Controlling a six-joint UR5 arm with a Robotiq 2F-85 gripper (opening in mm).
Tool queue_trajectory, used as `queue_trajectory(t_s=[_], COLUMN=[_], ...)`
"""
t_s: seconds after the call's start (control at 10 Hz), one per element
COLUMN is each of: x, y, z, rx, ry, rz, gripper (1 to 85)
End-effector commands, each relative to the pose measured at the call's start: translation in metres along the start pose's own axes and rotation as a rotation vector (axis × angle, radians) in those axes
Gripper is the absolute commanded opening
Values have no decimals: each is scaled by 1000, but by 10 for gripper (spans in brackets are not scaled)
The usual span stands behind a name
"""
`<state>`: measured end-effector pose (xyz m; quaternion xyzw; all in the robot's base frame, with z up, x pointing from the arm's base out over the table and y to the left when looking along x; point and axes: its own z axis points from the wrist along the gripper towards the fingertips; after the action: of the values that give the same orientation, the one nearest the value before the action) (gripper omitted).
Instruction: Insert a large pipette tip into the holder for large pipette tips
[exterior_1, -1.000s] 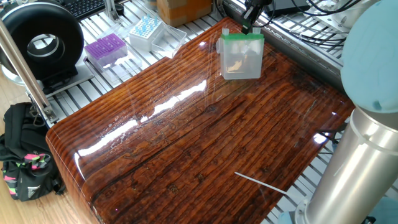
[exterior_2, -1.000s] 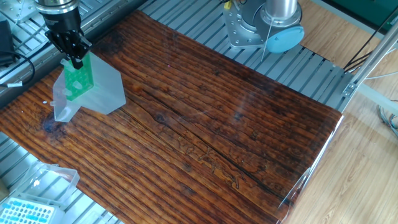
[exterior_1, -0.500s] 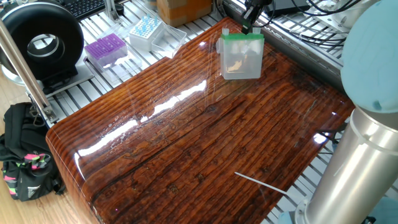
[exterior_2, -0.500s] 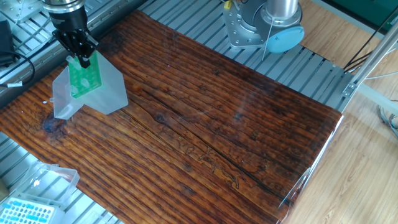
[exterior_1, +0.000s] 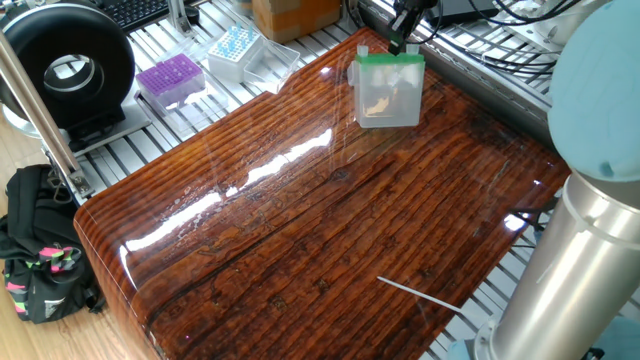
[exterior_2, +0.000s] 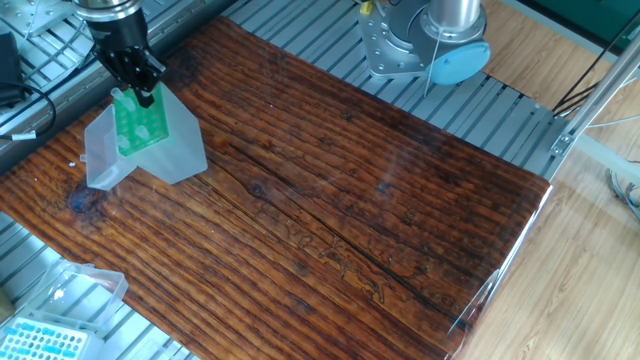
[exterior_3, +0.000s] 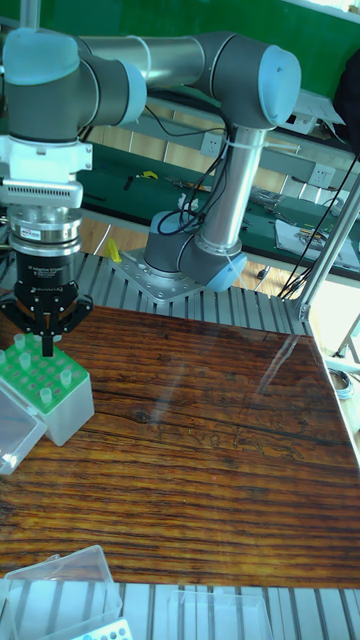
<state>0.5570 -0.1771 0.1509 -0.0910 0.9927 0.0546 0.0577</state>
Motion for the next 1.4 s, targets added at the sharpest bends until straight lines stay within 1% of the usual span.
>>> queue_trajectory(t_s=[0.0,0.1,0.3,0.8,1.0,1.1,1.3], x=[2,2,5,10,16,23,28], y=[8,11,19,22,26,33,38], z=[-2,-3,-2,2,2,1,0], rx=[-21,-21,-42,-44,-54,-76,-83], ry=[7,10,25,45,70,98,120], rz=[16,21,41,48,59,81,94], gripper=[10,10,10,10,10,10,10])
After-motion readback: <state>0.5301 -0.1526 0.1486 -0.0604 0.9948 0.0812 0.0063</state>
